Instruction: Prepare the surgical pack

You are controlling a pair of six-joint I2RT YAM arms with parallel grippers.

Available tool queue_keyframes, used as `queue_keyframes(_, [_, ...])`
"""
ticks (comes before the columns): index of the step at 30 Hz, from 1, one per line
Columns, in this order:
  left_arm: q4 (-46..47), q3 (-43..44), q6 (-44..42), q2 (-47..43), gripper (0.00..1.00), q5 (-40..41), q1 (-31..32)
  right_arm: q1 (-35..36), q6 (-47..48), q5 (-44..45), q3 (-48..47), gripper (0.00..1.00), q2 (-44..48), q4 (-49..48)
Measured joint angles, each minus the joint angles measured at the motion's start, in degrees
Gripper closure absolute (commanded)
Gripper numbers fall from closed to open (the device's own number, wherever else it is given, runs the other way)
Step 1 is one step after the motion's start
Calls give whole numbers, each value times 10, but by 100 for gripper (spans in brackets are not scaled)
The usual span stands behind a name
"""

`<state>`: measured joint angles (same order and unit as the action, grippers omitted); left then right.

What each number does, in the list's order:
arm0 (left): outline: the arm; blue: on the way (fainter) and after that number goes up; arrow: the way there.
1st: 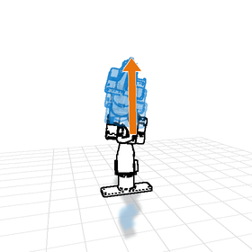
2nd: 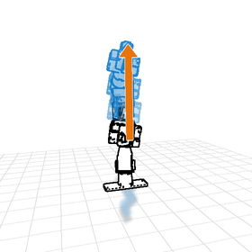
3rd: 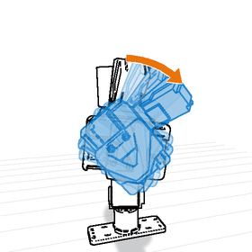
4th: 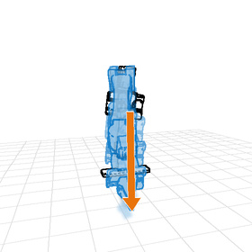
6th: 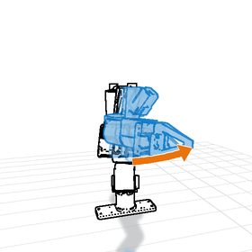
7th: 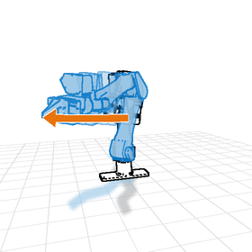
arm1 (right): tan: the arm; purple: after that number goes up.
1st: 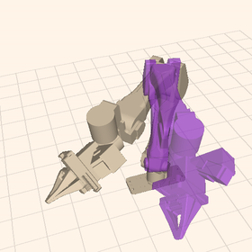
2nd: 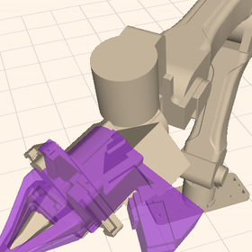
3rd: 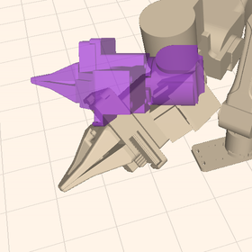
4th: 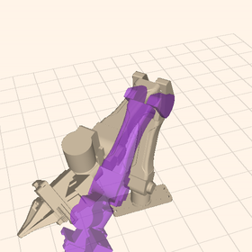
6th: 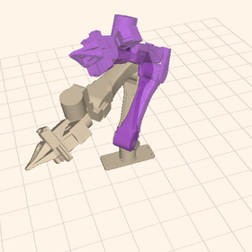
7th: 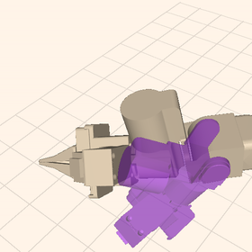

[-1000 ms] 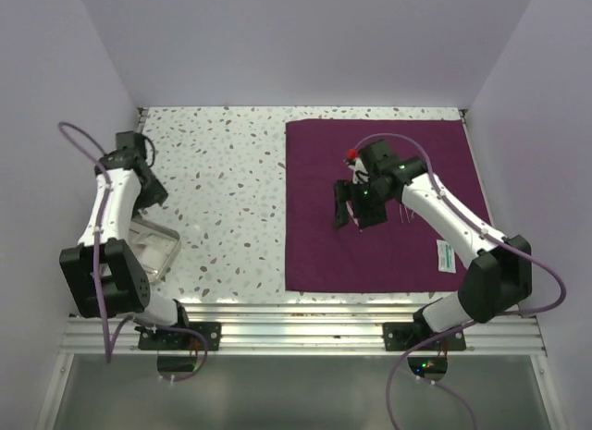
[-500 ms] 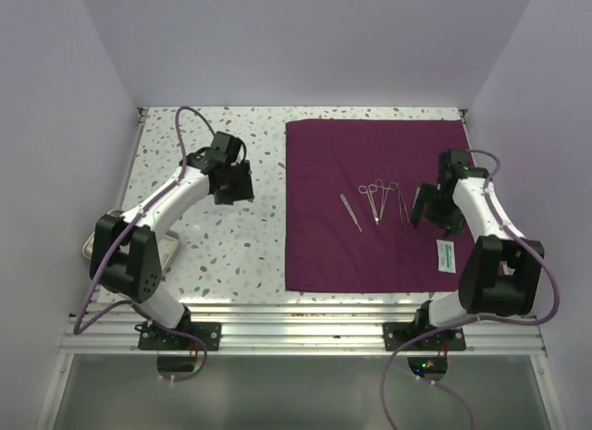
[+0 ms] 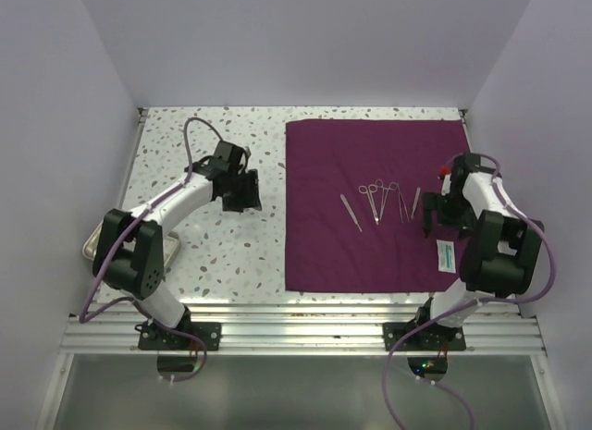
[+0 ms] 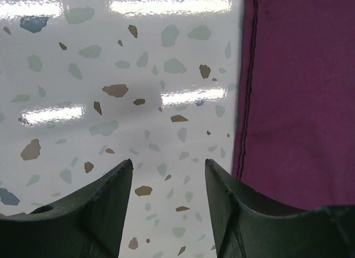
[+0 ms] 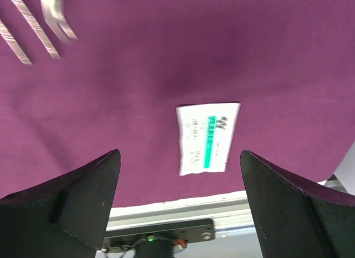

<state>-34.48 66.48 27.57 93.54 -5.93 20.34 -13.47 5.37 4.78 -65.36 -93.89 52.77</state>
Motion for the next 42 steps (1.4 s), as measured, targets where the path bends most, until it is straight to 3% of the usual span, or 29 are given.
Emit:
queue_keyframes(7, [24, -14, -8, 7, 41, -25, 0, -31, 73, -30, 59, 7, 15, -11])
queue_keyframes(27, [35, -11, -17, 40, 41, -43, 0, -52, 129, -32, 65, 9, -45, -19])
queue_keyframes(42, [35, 5, -17, 66, 42, -44, 0, -76, 147, -42, 62, 32, -59, -20])
